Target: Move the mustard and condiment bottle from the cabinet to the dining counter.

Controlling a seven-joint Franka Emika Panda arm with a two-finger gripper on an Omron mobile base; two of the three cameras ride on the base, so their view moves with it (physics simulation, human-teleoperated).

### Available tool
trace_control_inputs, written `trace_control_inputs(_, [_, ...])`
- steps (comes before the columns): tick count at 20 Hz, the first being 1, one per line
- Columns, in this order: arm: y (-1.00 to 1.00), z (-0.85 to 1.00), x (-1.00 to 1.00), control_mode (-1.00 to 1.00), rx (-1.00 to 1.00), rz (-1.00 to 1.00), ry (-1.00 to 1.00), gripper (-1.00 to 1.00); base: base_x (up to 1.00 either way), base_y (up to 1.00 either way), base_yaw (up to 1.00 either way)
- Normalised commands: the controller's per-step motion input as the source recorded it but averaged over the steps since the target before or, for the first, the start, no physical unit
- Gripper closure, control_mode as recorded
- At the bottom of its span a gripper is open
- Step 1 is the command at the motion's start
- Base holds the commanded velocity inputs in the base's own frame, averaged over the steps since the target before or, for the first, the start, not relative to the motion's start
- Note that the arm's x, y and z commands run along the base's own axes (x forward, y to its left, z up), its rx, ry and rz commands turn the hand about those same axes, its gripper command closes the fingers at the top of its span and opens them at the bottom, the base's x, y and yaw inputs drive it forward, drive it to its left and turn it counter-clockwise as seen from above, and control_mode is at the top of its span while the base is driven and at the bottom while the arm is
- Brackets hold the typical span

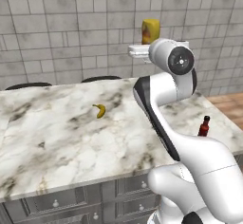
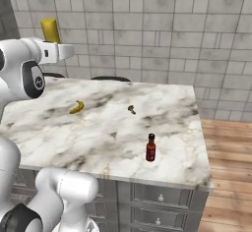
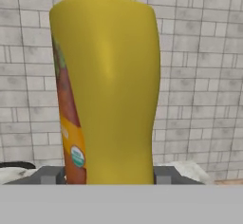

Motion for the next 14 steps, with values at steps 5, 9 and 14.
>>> trace_control_inputs(5, [0.0, 0.0, 0.0, 1.0, 0.0, 0.0, 0.0, 1.0, 0.03, 0.01, 0.0])
trace_control_inputs(9, [0.0, -0.22, 0.09, -1.0, -0.01, 0.0, 0.05, 1.0, 0.0, 0.0, 0.0])
trace_control_inputs(14, [-0.03, -0.98, 0.55, -1.0, -0.03, 0.14, 0.38, 1.0, 0.0, 0.0, 0.0])
